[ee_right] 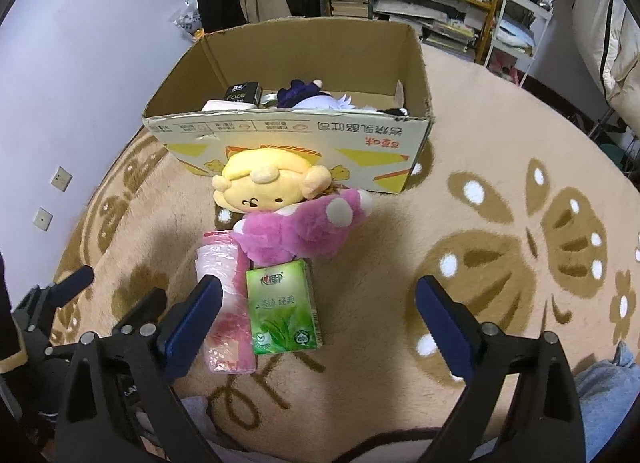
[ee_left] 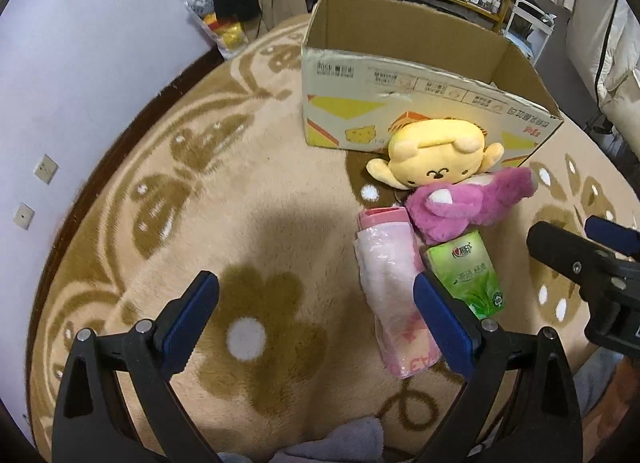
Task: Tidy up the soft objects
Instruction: 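Lower the left tool to the wrapped pink bottle while the right tool lowers to the green tissue pack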
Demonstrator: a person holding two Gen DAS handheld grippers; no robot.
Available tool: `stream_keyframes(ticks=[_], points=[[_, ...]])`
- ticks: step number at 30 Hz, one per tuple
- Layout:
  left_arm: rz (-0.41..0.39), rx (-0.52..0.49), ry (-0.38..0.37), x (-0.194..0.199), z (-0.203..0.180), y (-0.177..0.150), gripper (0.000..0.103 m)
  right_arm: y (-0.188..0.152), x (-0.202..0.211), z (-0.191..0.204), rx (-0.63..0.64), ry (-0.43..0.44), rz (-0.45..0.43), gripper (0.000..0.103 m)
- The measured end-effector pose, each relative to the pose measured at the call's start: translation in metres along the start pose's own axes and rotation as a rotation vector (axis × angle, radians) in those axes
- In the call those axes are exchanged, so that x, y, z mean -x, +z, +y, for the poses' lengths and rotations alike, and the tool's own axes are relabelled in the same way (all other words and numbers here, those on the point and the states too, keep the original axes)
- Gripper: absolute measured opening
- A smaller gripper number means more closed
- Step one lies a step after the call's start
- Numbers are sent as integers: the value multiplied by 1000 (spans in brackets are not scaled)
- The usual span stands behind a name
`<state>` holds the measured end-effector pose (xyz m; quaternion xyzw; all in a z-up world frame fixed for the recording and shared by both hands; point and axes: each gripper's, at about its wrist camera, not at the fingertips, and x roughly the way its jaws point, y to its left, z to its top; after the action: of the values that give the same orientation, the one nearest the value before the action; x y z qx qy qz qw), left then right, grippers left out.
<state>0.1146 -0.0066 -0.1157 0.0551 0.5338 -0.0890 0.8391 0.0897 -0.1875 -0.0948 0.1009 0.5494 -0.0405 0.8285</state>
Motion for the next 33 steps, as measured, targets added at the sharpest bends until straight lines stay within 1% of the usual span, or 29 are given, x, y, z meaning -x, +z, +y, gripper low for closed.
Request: stream_keyframes(ticks=[5,16,25,33], points=[[20,15,-5,-9,0,1,97,3,-12,1,-7,20,27,101],[65,-14,-7,-28,-9,3,97,7,-41,2,-33,53,102,101],[92,-19,-10,-40,-14,5,97,6,-57,8,-18,56,153,101],[121,-43,-19,-51,-21,6,97,5,-71,7,-35,67,188,101]])
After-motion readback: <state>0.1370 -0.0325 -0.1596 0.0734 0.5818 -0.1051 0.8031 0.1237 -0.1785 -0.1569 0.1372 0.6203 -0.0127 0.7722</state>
